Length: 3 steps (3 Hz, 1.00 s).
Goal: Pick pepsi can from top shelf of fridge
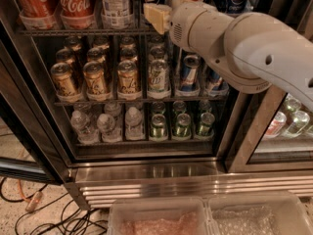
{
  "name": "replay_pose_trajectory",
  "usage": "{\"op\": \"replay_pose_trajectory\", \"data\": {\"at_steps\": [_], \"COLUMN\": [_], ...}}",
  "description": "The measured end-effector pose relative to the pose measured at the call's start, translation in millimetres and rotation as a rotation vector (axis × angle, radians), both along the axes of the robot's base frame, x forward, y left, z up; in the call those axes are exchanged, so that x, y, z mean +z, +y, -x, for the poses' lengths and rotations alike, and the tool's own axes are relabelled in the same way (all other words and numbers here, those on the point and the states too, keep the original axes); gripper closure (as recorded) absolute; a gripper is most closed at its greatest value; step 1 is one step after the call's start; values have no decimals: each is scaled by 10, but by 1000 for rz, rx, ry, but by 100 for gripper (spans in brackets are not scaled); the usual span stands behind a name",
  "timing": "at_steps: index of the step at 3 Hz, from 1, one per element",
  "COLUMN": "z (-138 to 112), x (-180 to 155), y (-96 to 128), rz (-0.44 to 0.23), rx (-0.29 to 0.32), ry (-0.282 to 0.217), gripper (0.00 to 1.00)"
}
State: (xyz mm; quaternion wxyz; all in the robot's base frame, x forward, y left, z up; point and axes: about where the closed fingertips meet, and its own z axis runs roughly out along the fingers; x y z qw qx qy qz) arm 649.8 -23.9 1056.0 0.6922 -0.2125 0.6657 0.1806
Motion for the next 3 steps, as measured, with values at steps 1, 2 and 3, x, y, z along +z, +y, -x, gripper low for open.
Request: {"op": "replay_pose_trajectory", "data": {"at_steps": [1,2,3], "z": [-3,-35,-61], "x": [8,-2,1], "y": [-26,-66,-90], "rz": [0,-1,-1], "rx": [-2,-16,-25], "ry": [1,4,5], "gripper": [41,40,29]}}
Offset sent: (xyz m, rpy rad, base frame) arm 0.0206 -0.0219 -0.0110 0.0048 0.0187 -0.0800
